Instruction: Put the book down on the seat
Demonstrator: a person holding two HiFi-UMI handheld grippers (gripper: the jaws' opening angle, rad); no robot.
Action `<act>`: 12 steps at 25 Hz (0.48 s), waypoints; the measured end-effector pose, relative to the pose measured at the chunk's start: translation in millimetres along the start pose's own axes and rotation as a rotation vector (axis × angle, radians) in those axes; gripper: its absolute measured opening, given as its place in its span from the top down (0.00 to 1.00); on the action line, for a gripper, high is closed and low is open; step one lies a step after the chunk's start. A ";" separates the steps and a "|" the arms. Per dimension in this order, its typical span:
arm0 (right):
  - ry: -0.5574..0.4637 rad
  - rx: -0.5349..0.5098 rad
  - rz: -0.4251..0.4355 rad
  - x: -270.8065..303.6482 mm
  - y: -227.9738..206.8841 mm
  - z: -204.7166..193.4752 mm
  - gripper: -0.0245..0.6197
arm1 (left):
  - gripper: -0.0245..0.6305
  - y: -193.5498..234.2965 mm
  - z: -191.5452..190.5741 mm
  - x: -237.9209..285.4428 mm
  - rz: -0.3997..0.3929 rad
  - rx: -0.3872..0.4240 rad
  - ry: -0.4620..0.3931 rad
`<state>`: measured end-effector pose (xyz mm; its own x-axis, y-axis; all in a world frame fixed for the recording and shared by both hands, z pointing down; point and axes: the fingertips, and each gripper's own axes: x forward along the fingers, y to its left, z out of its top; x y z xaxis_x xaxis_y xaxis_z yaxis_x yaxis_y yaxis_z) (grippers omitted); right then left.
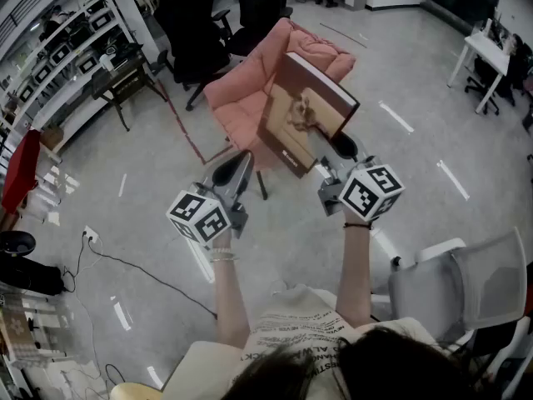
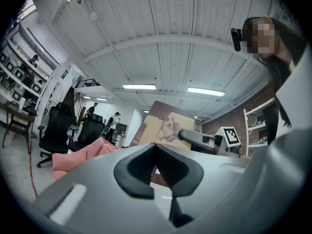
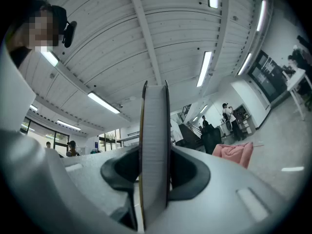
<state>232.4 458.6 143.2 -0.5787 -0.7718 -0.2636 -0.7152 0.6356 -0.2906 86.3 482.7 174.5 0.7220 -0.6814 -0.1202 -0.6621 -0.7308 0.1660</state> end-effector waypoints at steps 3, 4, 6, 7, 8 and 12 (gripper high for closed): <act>0.020 -0.029 -0.002 0.5 0.2 0.0 0.73 | 0.98 -3.5 -1.6 5.0 -0.005 0.017 0.020; 0.022 -0.032 -0.002 0.4 0.0 -0.2 0.73 | 0.98 -4.1 -1.9 5.8 -0.006 0.017 0.022; 0.020 -0.032 0.000 0.3 -0.3 -0.3 0.73 | 0.98 -4.1 -2.0 6.2 -0.005 0.014 0.020; 0.020 -0.031 0.000 0.3 -0.5 -0.3 0.73 | 0.98 -3.6 -1.9 6.1 -0.005 0.013 0.019; 0.019 -0.029 -0.001 0.4 -1.0 -0.4 0.73 | 0.98 -2.8 -2.0 5.9 -0.004 0.013 0.019; 0.018 -0.022 -0.005 0.4 -3.9 -3.5 0.73 | 0.98 -1.7 -5.0 5.7 -0.005 0.013 0.021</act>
<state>233.5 455.7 147.4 -0.5817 -0.7755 -0.2455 -0.7267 0.6311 -0.2713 92.6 480.2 178.4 0.7296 -0.6765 -0.1004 -0.6607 -0.7351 0.1523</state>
